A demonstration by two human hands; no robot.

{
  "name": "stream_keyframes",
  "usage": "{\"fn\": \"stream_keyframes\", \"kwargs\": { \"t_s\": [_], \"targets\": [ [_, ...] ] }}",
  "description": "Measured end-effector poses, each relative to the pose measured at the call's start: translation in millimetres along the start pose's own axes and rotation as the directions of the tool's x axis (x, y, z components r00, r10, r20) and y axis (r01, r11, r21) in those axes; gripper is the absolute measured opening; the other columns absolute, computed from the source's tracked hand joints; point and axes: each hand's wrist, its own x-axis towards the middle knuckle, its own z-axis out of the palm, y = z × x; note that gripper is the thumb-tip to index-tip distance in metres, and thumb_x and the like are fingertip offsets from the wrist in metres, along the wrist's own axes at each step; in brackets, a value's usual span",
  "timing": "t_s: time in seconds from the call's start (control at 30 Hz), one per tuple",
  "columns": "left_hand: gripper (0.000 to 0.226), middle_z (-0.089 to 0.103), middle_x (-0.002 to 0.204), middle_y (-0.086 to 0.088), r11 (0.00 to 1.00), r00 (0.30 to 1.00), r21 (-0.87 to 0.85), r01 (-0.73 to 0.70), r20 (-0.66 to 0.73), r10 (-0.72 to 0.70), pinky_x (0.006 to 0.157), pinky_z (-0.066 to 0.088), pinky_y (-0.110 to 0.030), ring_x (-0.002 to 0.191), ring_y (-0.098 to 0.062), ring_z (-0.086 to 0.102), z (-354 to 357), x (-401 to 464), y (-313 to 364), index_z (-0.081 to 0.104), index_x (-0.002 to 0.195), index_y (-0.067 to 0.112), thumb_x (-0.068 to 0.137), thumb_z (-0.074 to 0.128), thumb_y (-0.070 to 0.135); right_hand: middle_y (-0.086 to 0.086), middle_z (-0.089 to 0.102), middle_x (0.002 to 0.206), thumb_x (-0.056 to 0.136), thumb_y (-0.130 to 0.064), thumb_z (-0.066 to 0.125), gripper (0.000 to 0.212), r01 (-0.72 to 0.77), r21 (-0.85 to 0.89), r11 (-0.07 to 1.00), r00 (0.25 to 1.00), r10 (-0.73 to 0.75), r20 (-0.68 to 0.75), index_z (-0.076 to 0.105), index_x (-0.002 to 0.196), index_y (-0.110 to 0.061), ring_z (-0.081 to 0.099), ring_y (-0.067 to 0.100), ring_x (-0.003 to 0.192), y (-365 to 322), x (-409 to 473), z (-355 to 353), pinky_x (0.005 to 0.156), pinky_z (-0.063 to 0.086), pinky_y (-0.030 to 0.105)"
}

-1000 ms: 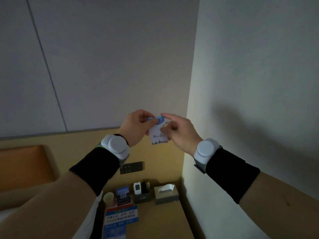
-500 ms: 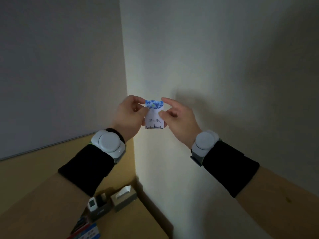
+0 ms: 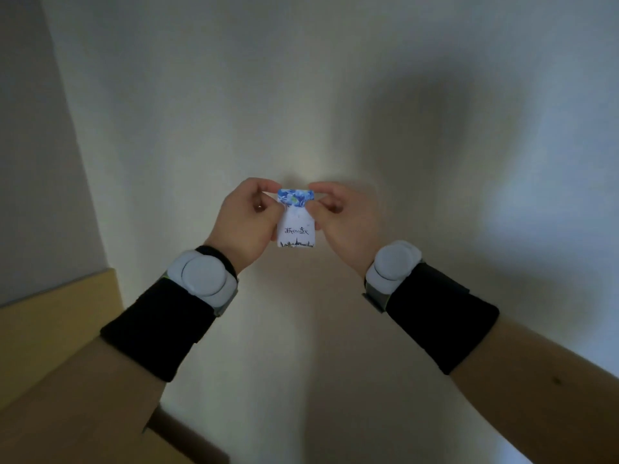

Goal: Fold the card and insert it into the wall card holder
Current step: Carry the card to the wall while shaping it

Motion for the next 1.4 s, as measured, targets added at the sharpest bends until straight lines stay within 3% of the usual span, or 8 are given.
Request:
{"fn": "stream_keyframes", "kwargs": {
  "t_s": [0.2,0.47,0.67,0.87,0.97,1.03,1.2,1.4],
  "targets": [
    [0.02,0.062,0.059,0.009,0.995,0.997,-0.101,-0.011,0.069,0.018,0.048,0.053,-0.031,0.049,-0.015,0.061,102.5,-28.1,64.2,0.063,0.094,0.022,0.077,0.056,0.016,0.014,0.075,0.083,0.086,-0.011,0.067,0.024,-0.003,-0.016,1.0,0.997,0.002,-0.078,0.071,0.103,-0.026,0.074,0.029,0.076,-10.8,-25.1,-125.6,0.074,0.06,0.035],
    [0.018,0.066,0.073,-0.006,0.978,0.985,-0.203,-0.056,0.15,0.087,0.048,0.05,-0.027,0.051,-0.015,0.061,172.5,-56.0,132.1,0.062,0.096,0.019,0.08,0.057,0.019,0.01,0.075,0.079,0.088,-0.016,0.068,0.019,0.038,-0.162,0.986,0.978,-0.069,-0.195,0.07,0.103,-0.028,0.071,0.009,0.062,-48.8,-61.0,-228.7,0.054,0.052,0.01],
    [0.012,0.063,0.09,-0.011,0.968,0.968,-0.231,-0.093,0.208,0.143,0.042,0.047,-0.017,0.056,-0.008,0.06,194.9,-64.3,158.2,0.059,0.101,0.015,0.09,0.059,0.011,0.006,0.077,0.078,0.091,-0.02,0.065,0.021,0.036,-0.284,0.958,0.962,-0.11,-0.25,0.07,0.111,-0.026,0.074,0.02,0.073,-72.7,-90.6,-260.6,0.072,0.061,0.033],
    [0.011,0.065,0.096,-0.01,0.939,0.934,-0.336,-0.074,0.308,0.184,0.045,0.051,-0.021,0.074,-0.018,0.071,220.0,-88.1,191.5,0.057,0.101,0.018,0.092,0.06,0.013,0.026,0.072,0.077,0.09,-0.009,0.065,0.02,0.017,-0.34,0.94,0.921,-0.147,-0.36,0.073,0.105,-0.018,0.071,0.039,0.072,-91.2,-122.2,-292.5,0.07,0.059,0.049],
    [0.011,0.066,0.1,-0.018,0.934,0.923,-0.351,-0.073,0.33,0.196,0.049,0.058,-0.037,0.078,-0.026,0.072,234.4,-100.6,210.5,0.058,0.1,0.016,0.091,0.061,0.012,0.021,0.061,0.066,0.089,-0.006,0.065,0.021,0.004,-0.316,0.949,0.91,-0.135,-0.393,0.074,0.1,-0.021,0.062,0.027,0.063,-100.0,-135.6,-312.0,0.07,0.057,0.049],
    [0.011,0.067,0.098,-0.018,0.927,0.914,-0.371,-0.064,0.351,0.203,0.048,0.056,-0.041,0.074,-0.029,0.072,247.7,-109.6,223.5,0.058,0.101,0.013,0.091,0.061,0.011,0.013,0.059,0.066,0.089,-0.005,0.065,0.022,-0.007,-0.314,0.95,0.898,-0.132,-0.42,0.073,0.097,-0.024,0.059,0.023,0.064,-104.6,-143.7,-330.4,0.071,0.059,0.045],
    [0.009,0.061,0.074,-0.006,0.919,0.904,-0.381,-0.101,0.35,0.245,0.034,0.038,-0.019,0.038,-0.004,0.054,282.0,-126.4,248.9,0.058,0.091,0.015,0.088,0.061,0.008,0.018,0.062,0.069,0.089,-0.005,0.066,0.02,-0.022,-0.299,0.954,0.894,-0.115,-0.434,0.073,0.1,-0.02,0.061,0.023,0.067,-113.0,-162.2,-371.6,0.076,0.059,0.039],
    [0.009,0.063,0.077,-0.012,0.918,0.896,-0.375,-0.128,0.353,0.269,0.036,0.04,-0.023,0.037,-0.007,0.053,341.6,-166.0,299.6,0.057,0.09,0.015,0.088,0.059,0.007,0.034,0.068,0.084,0.091,-0.008,0.067,0.018,-0.007,-0.316,0.949,0.895,-0.136,-0.426,0.072,0.107,-0.014,0.071,0.041,0.078,-118.9,-193.3,-453.4,0.082,0.059,0.048]
  ]
}}
